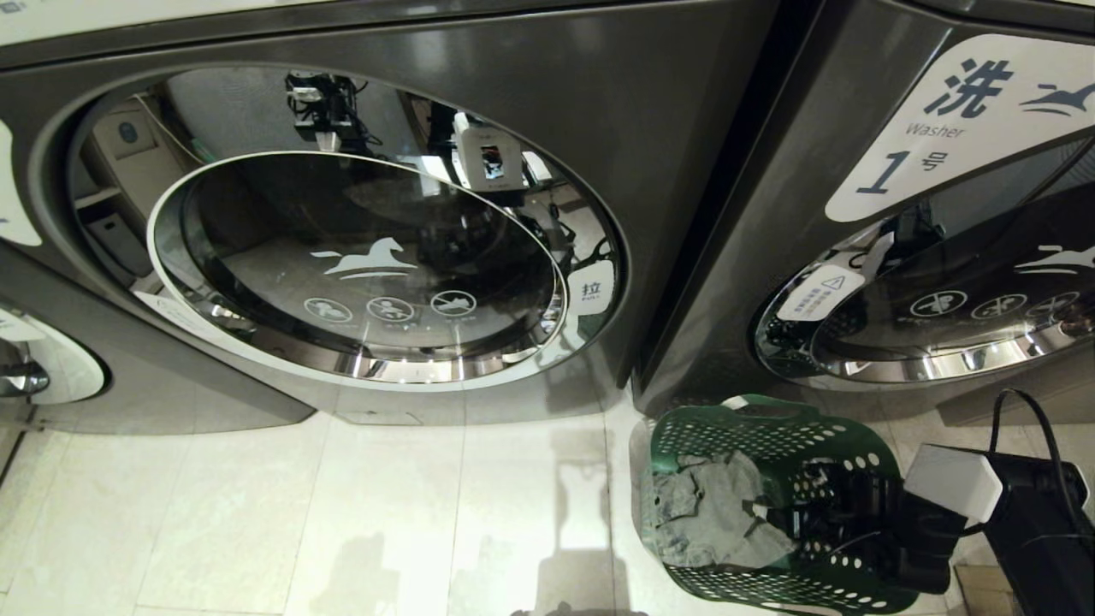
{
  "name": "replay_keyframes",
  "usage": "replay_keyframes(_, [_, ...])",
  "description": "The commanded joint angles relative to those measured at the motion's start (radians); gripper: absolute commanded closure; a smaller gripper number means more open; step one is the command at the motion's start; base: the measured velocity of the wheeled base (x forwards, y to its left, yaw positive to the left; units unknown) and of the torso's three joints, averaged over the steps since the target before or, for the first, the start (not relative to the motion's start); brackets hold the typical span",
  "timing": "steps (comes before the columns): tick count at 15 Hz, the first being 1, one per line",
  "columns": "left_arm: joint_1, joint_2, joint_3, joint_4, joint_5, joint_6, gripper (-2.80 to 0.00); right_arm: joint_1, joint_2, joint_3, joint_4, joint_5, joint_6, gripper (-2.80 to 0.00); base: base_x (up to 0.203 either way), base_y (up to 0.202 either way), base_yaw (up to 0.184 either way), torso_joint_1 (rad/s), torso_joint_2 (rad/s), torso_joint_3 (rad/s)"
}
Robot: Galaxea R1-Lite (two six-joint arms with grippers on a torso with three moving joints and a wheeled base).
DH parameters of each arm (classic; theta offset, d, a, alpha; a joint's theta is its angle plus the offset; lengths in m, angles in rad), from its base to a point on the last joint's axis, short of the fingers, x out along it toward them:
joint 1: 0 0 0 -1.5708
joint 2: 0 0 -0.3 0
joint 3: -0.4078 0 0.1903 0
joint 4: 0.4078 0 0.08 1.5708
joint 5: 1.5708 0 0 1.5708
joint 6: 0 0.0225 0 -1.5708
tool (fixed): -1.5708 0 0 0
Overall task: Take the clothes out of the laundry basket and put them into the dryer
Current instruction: Take the clothes out of the basket
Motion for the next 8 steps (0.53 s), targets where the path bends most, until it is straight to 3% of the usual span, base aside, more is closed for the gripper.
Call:
replay_keyframes(1, [0.0,0.0,0.0,0.0,0.0,0.001,0.0,0.003,0.078,-0.076,-0.008,0.004,0.002,-2.8,0.0,0.0,0.0,0.0,0.0,0.0])
replay_keyframes(4, [0.0,0.0,0.0,0.0,0.0,0.0,0.0,0.027,0.084,-0.157,-0.011,0.029,0.028,-2.8,0.0,0.0,0.0,0.0,0.0,0.0])
replay_keyframes(8, [0.0,0.0,0.0,0.0,0.0,0.001,0.0,0.064,0.087,-0.188,-0.123,0.028,0.038,-2.8,0.0,0.0,0.0,0.0,0.0,0.0])
